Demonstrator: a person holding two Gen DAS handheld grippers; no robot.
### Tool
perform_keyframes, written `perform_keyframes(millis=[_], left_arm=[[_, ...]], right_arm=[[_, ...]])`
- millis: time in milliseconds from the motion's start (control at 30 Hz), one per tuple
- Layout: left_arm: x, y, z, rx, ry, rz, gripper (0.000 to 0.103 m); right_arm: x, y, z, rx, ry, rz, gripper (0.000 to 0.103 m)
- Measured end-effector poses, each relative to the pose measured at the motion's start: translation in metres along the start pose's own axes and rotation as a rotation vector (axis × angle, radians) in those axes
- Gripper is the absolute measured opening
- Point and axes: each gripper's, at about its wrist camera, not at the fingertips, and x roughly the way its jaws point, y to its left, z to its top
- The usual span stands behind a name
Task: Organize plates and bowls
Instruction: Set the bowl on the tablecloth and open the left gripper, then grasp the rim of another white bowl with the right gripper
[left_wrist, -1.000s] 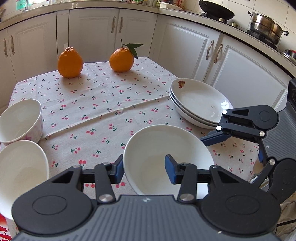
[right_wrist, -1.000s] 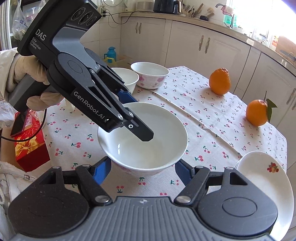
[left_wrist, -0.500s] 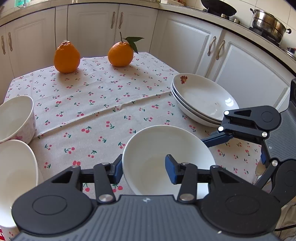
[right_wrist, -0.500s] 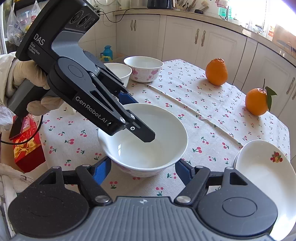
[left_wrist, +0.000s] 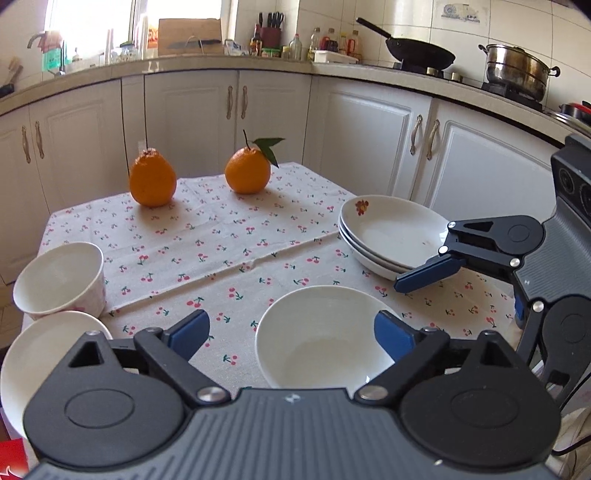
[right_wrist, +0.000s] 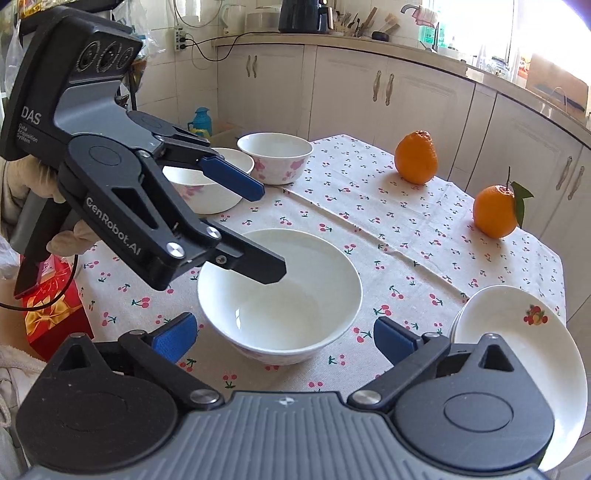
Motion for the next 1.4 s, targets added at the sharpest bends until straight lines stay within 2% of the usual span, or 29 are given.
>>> perform_keyframes(millis=[100, 200, 367, 567, 933, 1400], left_arm=[[-0.019, -0.003, -0.006, 0.054, -0.064, 0.041, 0.100], [-0.036, -0.003, -0.011, 0.095, -0.086, 0.078, 0.101], [-0.060, 0.006, -0.025, 0.086, -0.115, 0.177, 0.101], [-0.081, 0.030, -0.043, 0.029, -0.107, 0.269, 0.101], [-0.086, 0.063, -0.071, -0.001, -0.070, 0.308, 0.101], [-0.069, 0.096, -0.076, 0.002, -0.048, 0.267, 0.101]], right_arm=[[-0.006, 0.004, 0.004, -0.016, -0.008, -0.021, 0.103], [-0.011, 0.008, 0.009, -0.033, -0.023, -0.041, 0.103], [-0.010, 0.012, 0.026, -0.026, -0.037, -0.052, 0.103], [0.002, 0.022, 0.052, -0.042, -0.026, -0.049, 0.103], [0.040, 0.042, 0.102, -0.042, 0.010, -0.028, 0.103], [0.096, 0.047, 0.139, 0.043, 0.063, 0.035, 0.103]])
